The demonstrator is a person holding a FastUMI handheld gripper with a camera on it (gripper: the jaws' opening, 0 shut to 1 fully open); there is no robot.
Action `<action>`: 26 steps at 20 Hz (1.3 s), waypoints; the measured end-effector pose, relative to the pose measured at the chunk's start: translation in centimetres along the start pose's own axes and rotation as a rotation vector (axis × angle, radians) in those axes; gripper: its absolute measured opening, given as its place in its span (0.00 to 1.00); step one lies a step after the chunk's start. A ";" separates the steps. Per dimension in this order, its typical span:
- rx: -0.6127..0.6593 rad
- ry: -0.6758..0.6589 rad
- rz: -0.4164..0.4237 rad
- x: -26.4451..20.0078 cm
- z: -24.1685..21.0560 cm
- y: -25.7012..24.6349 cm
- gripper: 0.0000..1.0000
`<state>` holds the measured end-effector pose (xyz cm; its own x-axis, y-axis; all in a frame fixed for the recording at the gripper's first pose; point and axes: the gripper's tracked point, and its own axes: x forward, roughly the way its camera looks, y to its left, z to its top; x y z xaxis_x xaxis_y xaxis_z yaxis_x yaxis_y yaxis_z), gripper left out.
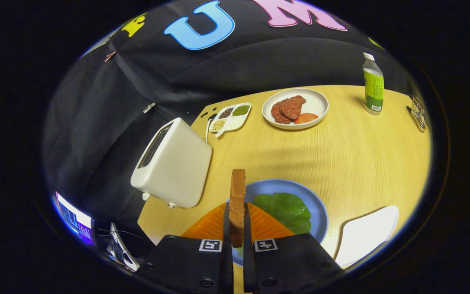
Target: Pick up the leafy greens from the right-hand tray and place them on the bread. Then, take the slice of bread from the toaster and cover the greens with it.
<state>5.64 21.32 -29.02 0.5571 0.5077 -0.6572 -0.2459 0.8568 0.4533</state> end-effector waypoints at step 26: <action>-0.122 -0.087 -0.224 -7.1 -0.5 -7.5 0.99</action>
<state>3.14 11.29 -28.05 0.6731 0.2987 -0.6765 -0.1994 0.9542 0.2229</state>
